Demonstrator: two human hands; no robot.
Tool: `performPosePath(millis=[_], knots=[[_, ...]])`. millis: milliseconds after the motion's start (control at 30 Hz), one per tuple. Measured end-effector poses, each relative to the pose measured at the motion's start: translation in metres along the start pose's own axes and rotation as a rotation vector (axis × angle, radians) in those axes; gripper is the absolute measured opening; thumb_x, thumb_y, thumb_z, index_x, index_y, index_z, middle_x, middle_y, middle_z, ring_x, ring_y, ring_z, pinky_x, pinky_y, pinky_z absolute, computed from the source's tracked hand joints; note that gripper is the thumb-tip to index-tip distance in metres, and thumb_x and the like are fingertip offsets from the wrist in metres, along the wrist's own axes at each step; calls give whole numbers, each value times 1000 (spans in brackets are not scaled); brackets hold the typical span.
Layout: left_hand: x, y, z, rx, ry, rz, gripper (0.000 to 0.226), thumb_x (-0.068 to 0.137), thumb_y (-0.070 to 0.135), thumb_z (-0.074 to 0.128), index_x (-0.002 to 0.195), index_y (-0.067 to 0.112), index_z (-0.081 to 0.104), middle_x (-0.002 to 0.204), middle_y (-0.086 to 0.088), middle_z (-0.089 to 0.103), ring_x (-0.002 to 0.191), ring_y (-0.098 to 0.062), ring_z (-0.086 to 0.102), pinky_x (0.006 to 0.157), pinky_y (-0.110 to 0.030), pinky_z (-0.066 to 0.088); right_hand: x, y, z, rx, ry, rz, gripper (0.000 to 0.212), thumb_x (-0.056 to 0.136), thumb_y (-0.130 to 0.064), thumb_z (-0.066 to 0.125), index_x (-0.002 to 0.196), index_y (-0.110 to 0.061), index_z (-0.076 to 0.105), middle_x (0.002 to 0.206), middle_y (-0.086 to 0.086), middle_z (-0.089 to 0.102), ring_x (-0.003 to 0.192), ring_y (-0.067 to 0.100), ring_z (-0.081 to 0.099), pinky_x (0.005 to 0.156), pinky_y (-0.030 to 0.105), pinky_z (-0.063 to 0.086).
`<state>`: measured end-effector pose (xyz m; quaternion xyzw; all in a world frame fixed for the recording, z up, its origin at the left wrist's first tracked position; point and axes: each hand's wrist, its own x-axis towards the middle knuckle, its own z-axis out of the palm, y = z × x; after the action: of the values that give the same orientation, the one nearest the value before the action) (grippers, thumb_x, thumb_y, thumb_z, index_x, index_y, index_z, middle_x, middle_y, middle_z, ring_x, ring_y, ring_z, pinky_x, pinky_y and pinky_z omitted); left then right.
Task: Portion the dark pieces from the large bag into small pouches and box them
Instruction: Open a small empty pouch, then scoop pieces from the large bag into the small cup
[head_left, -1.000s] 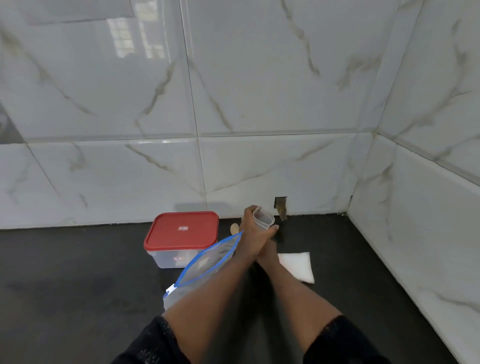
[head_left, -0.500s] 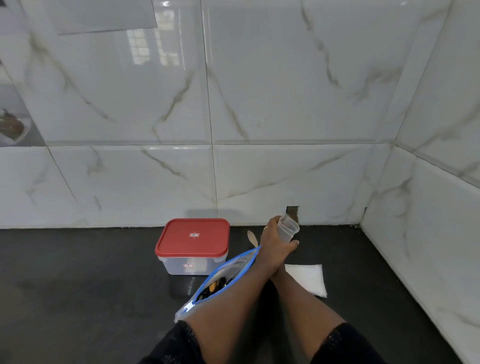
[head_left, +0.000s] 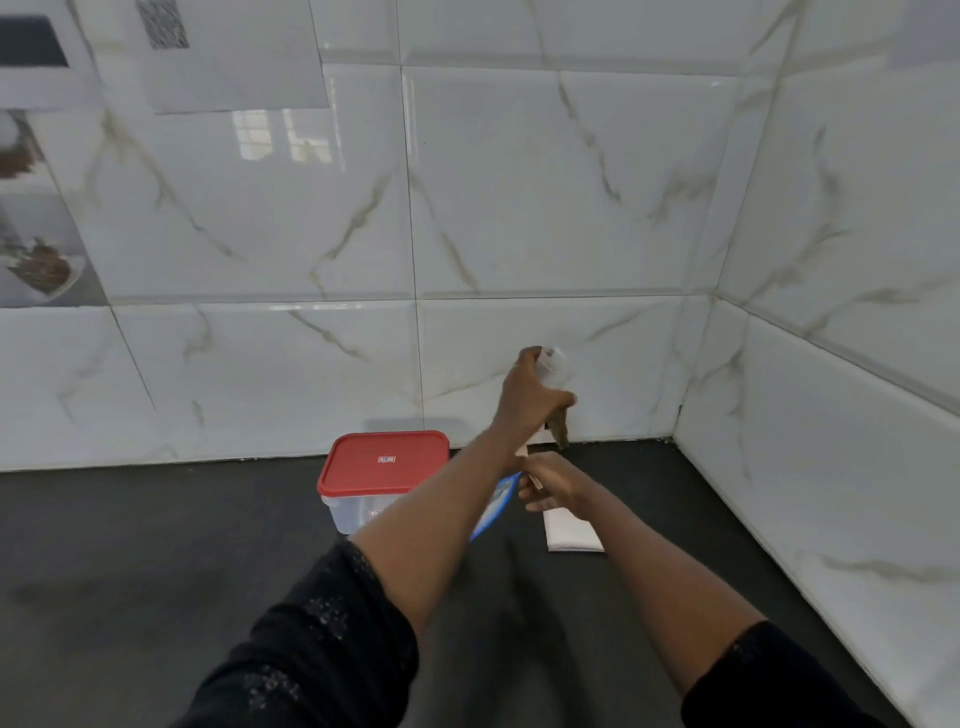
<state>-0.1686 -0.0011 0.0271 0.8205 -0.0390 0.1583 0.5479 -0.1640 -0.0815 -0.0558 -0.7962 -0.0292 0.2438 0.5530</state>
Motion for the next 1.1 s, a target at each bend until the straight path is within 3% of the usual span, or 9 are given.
performPosePath(millis=[200,300,433,533,600,867,933,1033,1100], knots=[[-1,-14,-60,352,-146,-57,82,66,12,80,136,12,38,130,-13,50,116,-28,47,85,-29,39,-33,-22,-6,-63,-245,-37,26,83,-29,69,102,-18,57,105,2,56,99,17,53,86,36,52],[-10,-22,-75,440,-192,-80,82,66,15,80,137,11,38,131,-12,49,117,-29,45,89,-33,39,-42,-27,2,-198,-271,-42,38,81,-12,72,113,-13,52,101,2,58,94,16,58,75,30,53],[-25,-29,-81,501,-253,-87,80,69,21,80,136,8,38,130,-13,49,116,-29,47,86,-30,38,-41,-30,16,-414,60,-207,6,80,-2,61,82,-7,60,74,6,58,59,11,58,56,24,54],[-31,-31,-83,467,-280,-109,76,70,25,79,134,8,40,129,-12,52,113,-26,50,83,-29,38,-39,-39,17,-430,287,-263,9,82,-6,61,79,1,66,67,12,60,44,12,56,43,17,50],[-33,-31,-84,451,-302,-128,76,70,27,79,133,8,40,129,-11,52,112,-26,50,83,-29,39,-39,-45,14,-448,393,-300,13,81,-7,63,77,4,69,64,14,61,42,13,55,46,20,48],[-35,-41,-80,586,-296,-169,63,74,20,74,128,4,44,127,-15,53,112,-29,49,81,-29,39,-41,-51,-12,-378,545,-297,9,80,-2,62,76,3,69,67,17,64,31,3,54,42,12,49],[-32,-44,-77,584,-253,-163,55,74,20,73,121,3,50,122,-15,56,109,-28,50,78,-28,39,-39,-48,-15,-447,567,-279,10,81,-2,61,76,0,69,72,17,66,44,11,62,49,17,52],[-21,-41,-70,586,-214,-144,45,73,15,69,113,1,54,116,-14,58,105,-27,51,75,-26,38,-34,-47,-21,-567,599,-252,18,83,-7,58,94,0,71,94,18,68,81,28,68,77,31,56],[-14,-42,-65,589,-200,-144,42,74,13,67,112,1,54,115,-13,58,104,-26,51,75,-26,38,-32,-46,-23,-653,600,-251,22,86,-8,55,101,-1,69,102,18,66,91,30,65,79,30,51]])
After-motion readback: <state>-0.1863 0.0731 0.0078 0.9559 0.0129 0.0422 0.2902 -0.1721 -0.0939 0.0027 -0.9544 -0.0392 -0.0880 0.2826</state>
